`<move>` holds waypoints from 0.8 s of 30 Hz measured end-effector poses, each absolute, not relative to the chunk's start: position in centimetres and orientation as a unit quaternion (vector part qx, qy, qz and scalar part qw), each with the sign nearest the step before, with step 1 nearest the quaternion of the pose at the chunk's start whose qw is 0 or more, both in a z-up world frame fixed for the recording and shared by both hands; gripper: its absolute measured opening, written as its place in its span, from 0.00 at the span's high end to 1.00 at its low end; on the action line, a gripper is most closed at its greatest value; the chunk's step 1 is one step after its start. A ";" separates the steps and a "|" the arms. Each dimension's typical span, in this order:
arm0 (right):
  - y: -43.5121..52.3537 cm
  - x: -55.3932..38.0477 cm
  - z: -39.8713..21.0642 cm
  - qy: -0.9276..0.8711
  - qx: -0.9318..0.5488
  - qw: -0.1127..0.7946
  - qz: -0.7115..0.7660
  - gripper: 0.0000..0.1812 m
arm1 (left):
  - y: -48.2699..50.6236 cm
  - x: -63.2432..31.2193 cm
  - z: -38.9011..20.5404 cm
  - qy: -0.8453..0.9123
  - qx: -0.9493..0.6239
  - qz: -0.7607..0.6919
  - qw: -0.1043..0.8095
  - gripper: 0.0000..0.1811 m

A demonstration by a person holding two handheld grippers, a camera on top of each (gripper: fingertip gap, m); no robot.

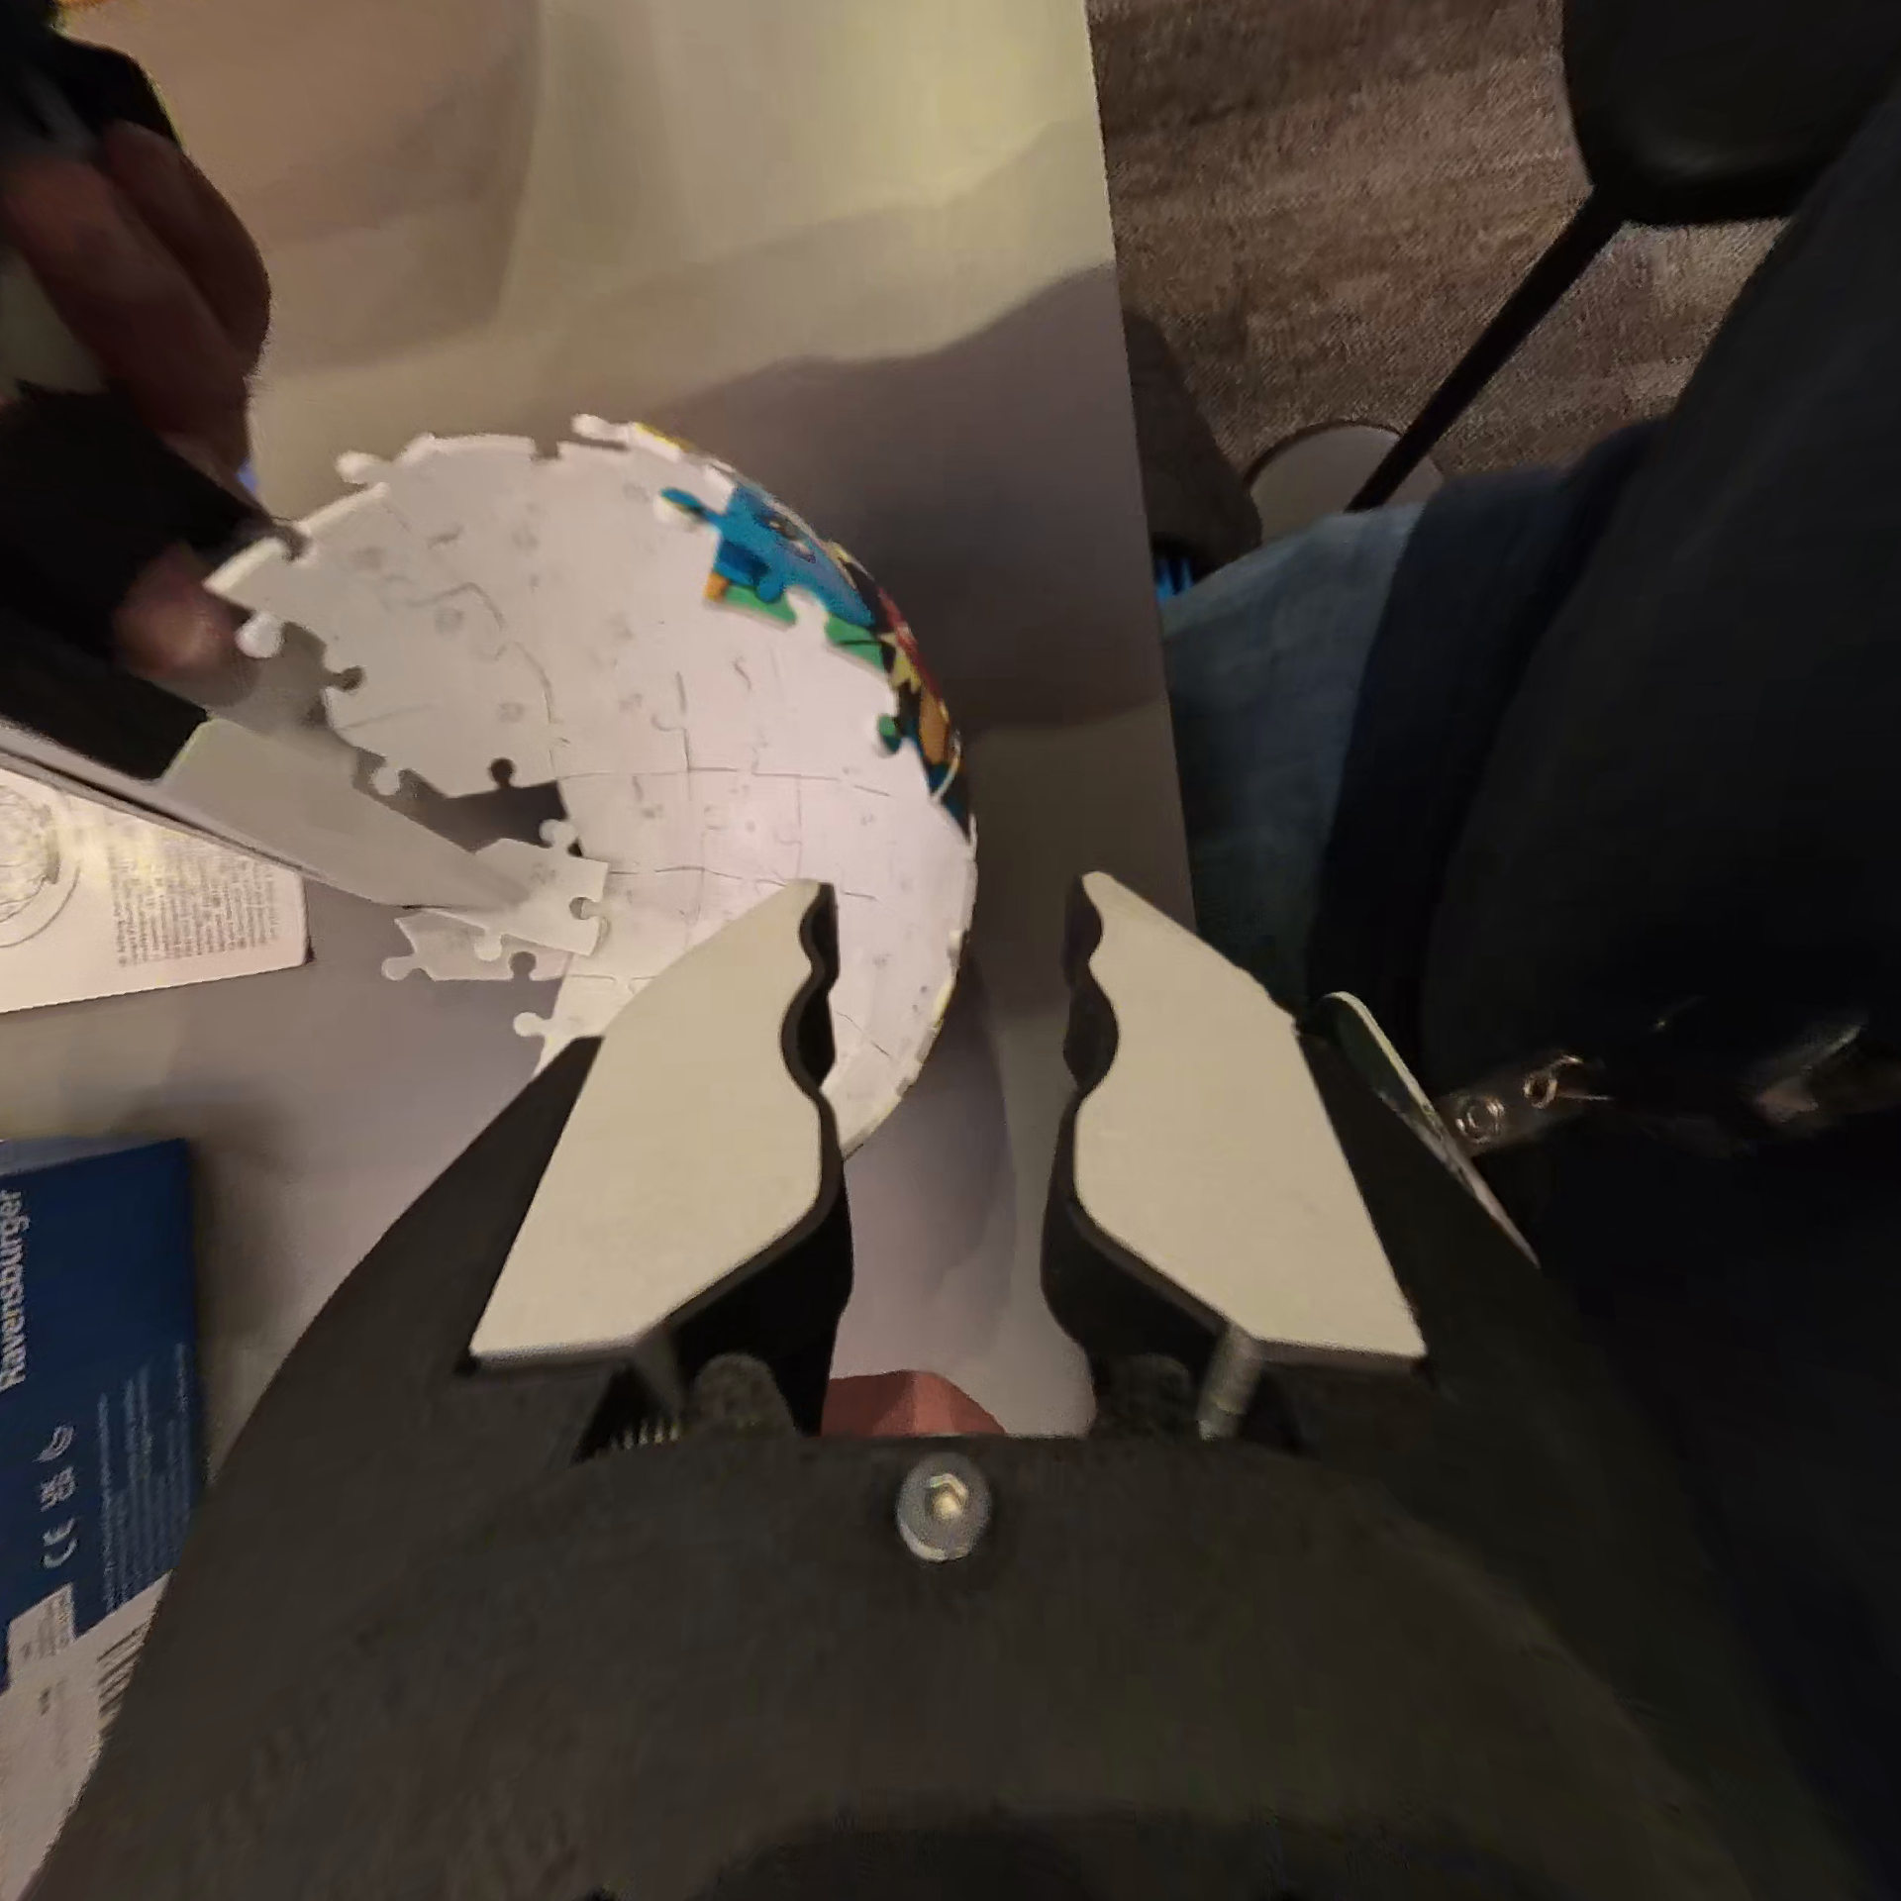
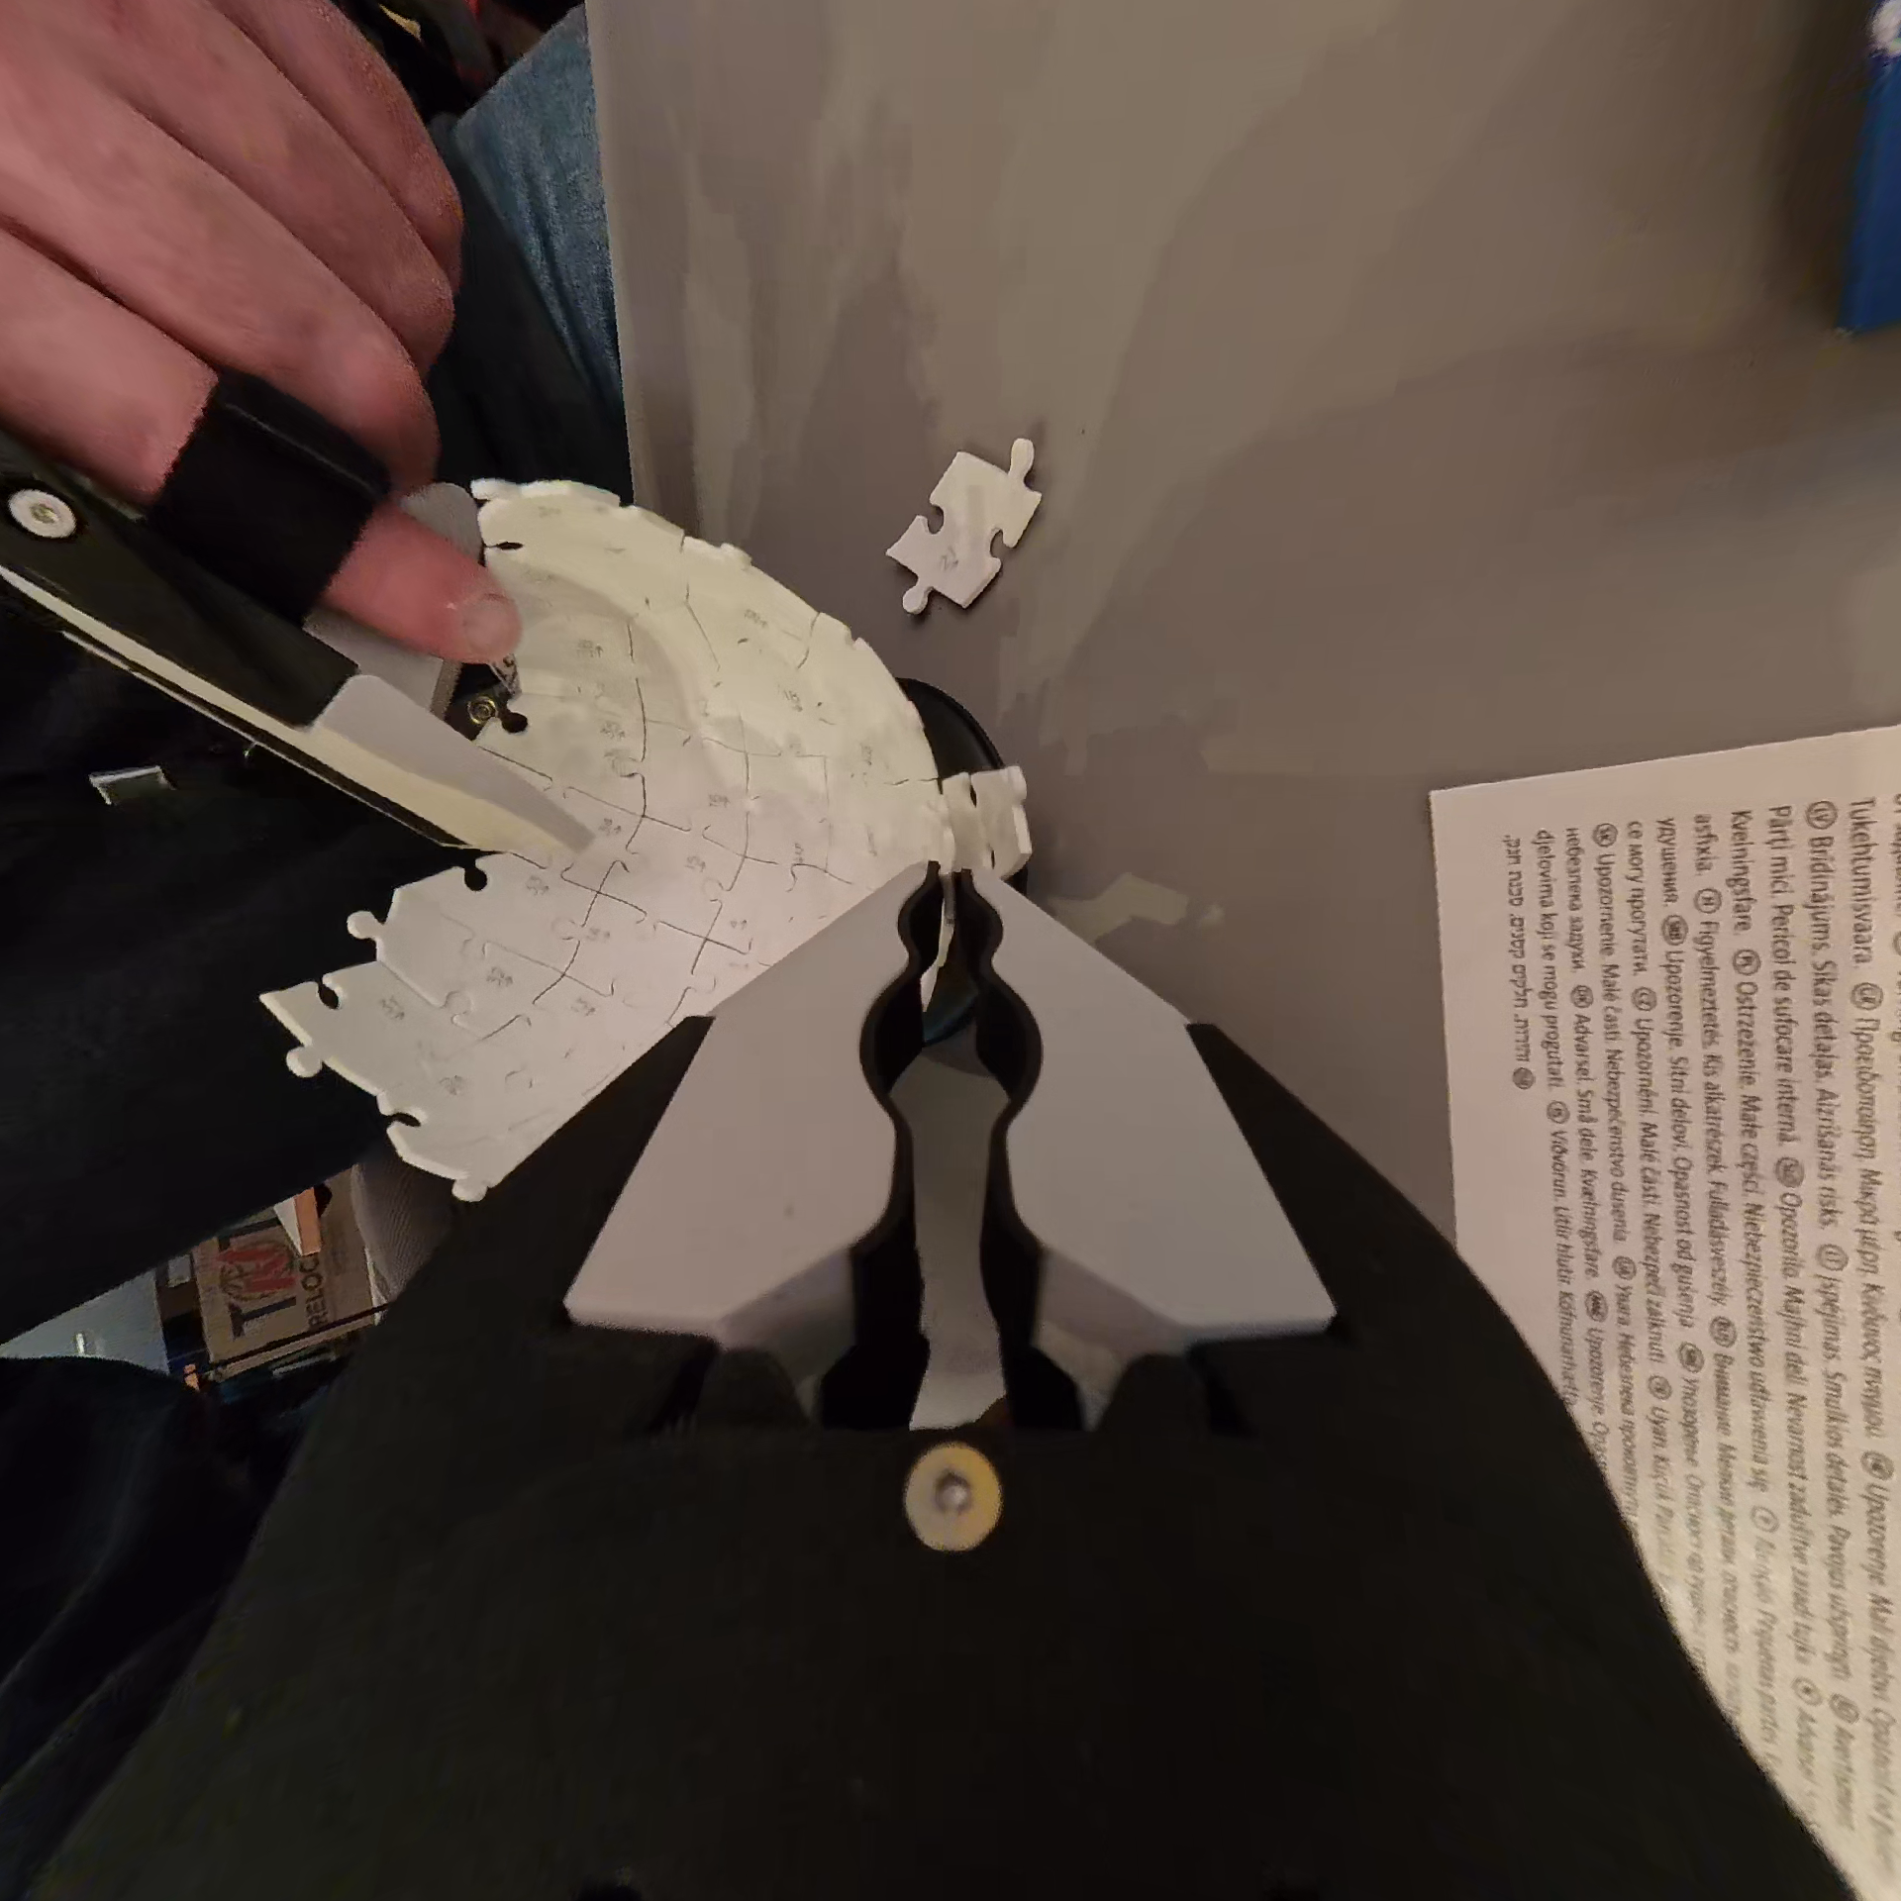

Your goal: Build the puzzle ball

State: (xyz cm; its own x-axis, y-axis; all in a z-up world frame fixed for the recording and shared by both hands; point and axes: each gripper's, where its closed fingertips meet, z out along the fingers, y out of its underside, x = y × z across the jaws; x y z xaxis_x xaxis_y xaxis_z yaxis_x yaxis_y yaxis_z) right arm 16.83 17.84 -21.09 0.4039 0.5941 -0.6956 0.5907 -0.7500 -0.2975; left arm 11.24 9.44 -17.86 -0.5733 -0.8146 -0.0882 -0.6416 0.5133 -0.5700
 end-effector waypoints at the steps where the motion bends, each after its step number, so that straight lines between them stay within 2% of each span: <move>1: 17.8 16.9 -21.1 -0.354 -0.838 0.002 0.416 1.00 | 9.4 11.3 -18.0 0.856 -0.423 -0.241 0.176 0.78; 6: 17.9 16.8 -21.1 -0.356 -0.835 0.001 0.420 1.00 | 10.2 12.1 -18.3 0.871 -0.395 -0.204 0.207 0.83; 12: 18.1 17.0 -21.1 -0.353 -0.834 0.003 0.424 1.00 | 9.9 12.4 -18.6 0.892 -0.361 -0.192 0.192 0.88; 17: 18.3 17.2 -20.8 -0.355 -0.834 0.007 0.422 1.00 | 9.4 12.1 -19.0 0.900 -0.349 -0.198 0.173 0.98; 24: 18.4 17.3 -20.2 -0.357 -0.830 0.012 0.429 1.00 | 9.4 11.6 -18.4 0.909 -0.329 -0.211 0.145 0.98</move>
State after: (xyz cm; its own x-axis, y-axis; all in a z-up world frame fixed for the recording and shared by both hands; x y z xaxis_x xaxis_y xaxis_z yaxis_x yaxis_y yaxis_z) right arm 17.32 18.40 -20.17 0.3776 0.6028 -0.7029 0.5819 -0.7449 -0.3262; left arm 11.56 9.37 -18.37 -0.7411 -0.6595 -0.1258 -0.5370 0.6948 -0.4784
